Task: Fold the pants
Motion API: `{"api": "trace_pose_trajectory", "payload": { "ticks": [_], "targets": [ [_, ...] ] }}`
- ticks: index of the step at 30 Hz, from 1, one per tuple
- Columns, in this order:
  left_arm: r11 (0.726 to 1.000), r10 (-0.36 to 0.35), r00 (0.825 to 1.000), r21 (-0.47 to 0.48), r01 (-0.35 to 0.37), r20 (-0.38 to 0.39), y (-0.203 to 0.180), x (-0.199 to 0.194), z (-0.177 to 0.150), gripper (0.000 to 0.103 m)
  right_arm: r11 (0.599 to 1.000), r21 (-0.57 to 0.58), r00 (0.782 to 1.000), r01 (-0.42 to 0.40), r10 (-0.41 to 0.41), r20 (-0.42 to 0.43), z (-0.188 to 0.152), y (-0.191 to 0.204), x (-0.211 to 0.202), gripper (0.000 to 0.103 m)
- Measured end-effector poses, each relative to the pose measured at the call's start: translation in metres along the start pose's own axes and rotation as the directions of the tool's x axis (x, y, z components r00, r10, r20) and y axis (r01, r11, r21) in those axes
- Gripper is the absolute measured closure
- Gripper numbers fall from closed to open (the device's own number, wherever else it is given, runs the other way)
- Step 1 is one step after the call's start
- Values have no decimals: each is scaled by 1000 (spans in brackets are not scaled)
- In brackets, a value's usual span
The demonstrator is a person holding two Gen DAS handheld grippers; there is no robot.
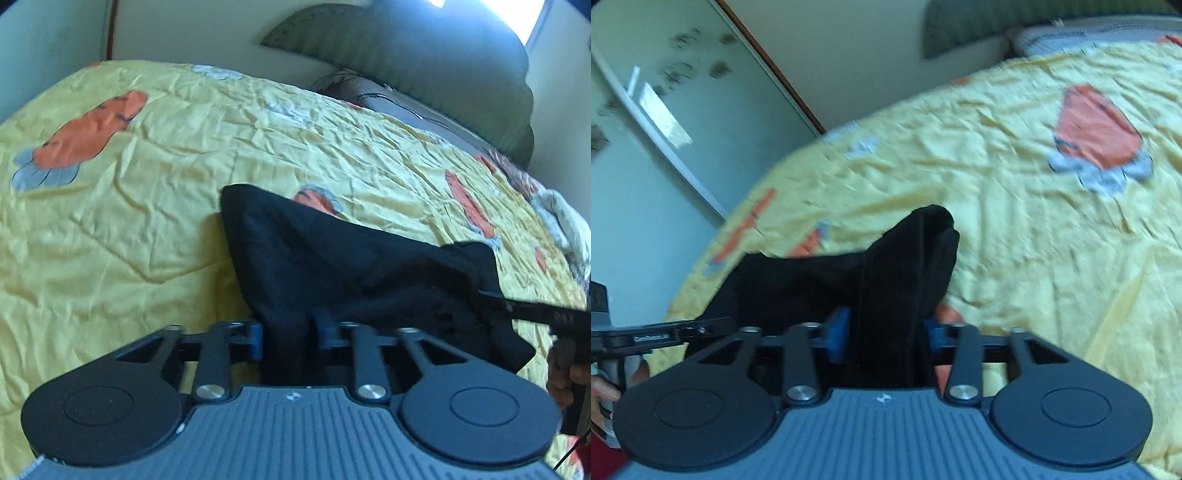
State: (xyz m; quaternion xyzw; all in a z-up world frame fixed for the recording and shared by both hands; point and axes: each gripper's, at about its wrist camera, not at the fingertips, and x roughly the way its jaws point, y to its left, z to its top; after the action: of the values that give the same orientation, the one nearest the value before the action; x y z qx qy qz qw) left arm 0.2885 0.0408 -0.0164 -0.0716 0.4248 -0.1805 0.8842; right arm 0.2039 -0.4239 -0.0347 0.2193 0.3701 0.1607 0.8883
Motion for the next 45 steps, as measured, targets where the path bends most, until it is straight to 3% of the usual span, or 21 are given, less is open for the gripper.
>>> {"api": "trace_pose_trajectory", "payload": {
  "ticks": [3, 6, 8, 10, 12, 14, 15, 16, 18, 19, 20, 21, 23, 25, 29, 30, 32, 34, 37, 41, 45],
  "targets": [
    [999, 22, 999, -46, -21, 24, 9, -14, -8, 48, 999, -41, 999, 28, -27, 18, -8, 0, -19, 48],
    [996, 25, 999, -89, -23, 27, 15, -31, -21, 46, 981, -104, 978, 163, -146, 150, -22, 12, -55, 45],
    [994, 15, 1000, -111, -13, 16, 15, -40, -34, 46, 980, -161, 981, 120, -92, 171, -36, 24, -72, 45],
    [990, 4, 1000, -138, -3, 6, 13, -47, -46, 46, 978, -207, 991, 36, -9, 131, -49, 33, -75, 46],
    [989, -10, 1000, -144, 8, -7, 11, -49, -56, 45, 968, -250, 996, 25, -4, 85, -61, 42, -68, 47],
    [987, -21, 1000, -162, 17, -22, 10, -53, -63, 47, 949, -290, 991, 122, -102, 83, -69, 46, -58, 47],
    [985, -48, 999, -169, 43, -23, 9, -59, -68, 49, 935, -291, 979, 202, -181, 97, -71, 48, -55, 43],
    [983, -84, 996, -165, 78, -31, 7, -63, -73, 53, 930, -281, 971, 237, -217, 102, -73, 49, -56, 43],
    [982, -109, 992, -159, 98, -62, 2, -68, -84, 55, 944, -256, 975, 206, -177, 131, -77, 56, -67, 40],
    [985, -118, 989, -133, 107, -83, -2, -68, -90, 69, 943, -263, 974, 204, -169, 150, -81, 62, -74, 37],
    [984, -151, 981, -109, 138, -122, -6, -68, -97, 96, 938, -277, 973, 207, -166, 163, -86, 68, -79, 35],
    [983, -164, 975, -106, 149, -149, -8, -68, -103, 97, 935, -292, 973, 203, -159, 165, -91, 73, -83, 35],
    [986, -149, 980, -89, 139, -129, -10, -77, -111, 97, 931, -314, 976, 188, -142, 165, -97, 81, -90, 35],
    [995, -79, 996, -61, 76, -48, -11, -92, -108, 97, 922, -339, 976, 186, -134, 172, -105, 93, -100, 35],
    [992, -5, 993, -122, 20, 119, 0, -104, -88, 73, 908, -386, 977, 164, -94, 193, -109, 121, -107, 35],
    [988, 28, 989, -152, -6, 144, 4, -102, -83, 72, 908, -392, 978, 150, -78, 195, -109, 127, -106, 35],
    [984, 90, 989, -165, -70, 115, 5, -91, -73, 71, 908, -402, 980, 122, -47, 192, -108, 138, -98, 35],
    [987, 90, 995, -140, -84, 38, 2, -75, -75, 72, 897, -430, 982, 104, -25, 185, -108, 153, -83, 35],
    [992, 113, 992, -67, -109, 58, -9, -77, -87, 72, 884, -459, 988, 88, -18, 154, -107, 167, -56, 35],
    [999, 21, 998, -27, -22, -51, -8, -82, -107, 72, 879, -455, 989, 144, -120, 82, -112, 164, -24, 35],
    [997, 79, 997, -6, -79, -12, -16, -106, -120, 75, 892, -430, 990, 137, -110, 86, -128, 158, -41, 34]
  ]
}}
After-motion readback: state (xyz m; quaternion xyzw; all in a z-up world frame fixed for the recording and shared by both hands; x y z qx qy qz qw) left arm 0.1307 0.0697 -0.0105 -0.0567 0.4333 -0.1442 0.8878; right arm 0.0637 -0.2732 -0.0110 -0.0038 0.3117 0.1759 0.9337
